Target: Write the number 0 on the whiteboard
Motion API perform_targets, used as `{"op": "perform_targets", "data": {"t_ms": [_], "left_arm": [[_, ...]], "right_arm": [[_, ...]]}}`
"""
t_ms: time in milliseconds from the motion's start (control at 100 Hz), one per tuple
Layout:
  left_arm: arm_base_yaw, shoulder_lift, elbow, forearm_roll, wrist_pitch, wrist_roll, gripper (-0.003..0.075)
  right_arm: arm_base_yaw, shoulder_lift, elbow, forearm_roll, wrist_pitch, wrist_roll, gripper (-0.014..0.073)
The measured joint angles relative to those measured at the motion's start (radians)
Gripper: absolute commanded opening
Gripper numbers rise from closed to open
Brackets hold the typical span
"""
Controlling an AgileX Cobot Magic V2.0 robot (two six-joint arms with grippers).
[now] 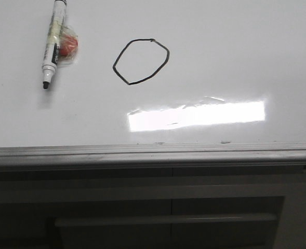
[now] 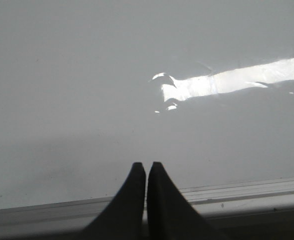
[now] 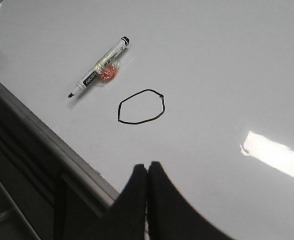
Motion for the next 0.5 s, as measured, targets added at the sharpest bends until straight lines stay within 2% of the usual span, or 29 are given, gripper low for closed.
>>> {"op": "perform_targets", "data": {"t_ms": [190,360,500], "left_arm": [[0.0,0.0,0.0,0.0,0.001,0.0,-0.002],[0.0,0.0,0.0,0.0,0.001,0.0,-0.002],[0.0,0.0,0.0,0.0,0.001,0.0,-0.002]], "right_arm": [[0.0,0.0,0.013,0.0,-0.016,0.0,-0.0076],[0.0,0.0,0.096,-0.004,-0.153,0.0,-0.0076],[-0.002,0.0,0.144,-0.005,-0.197,0.0,-0.0076]]}}
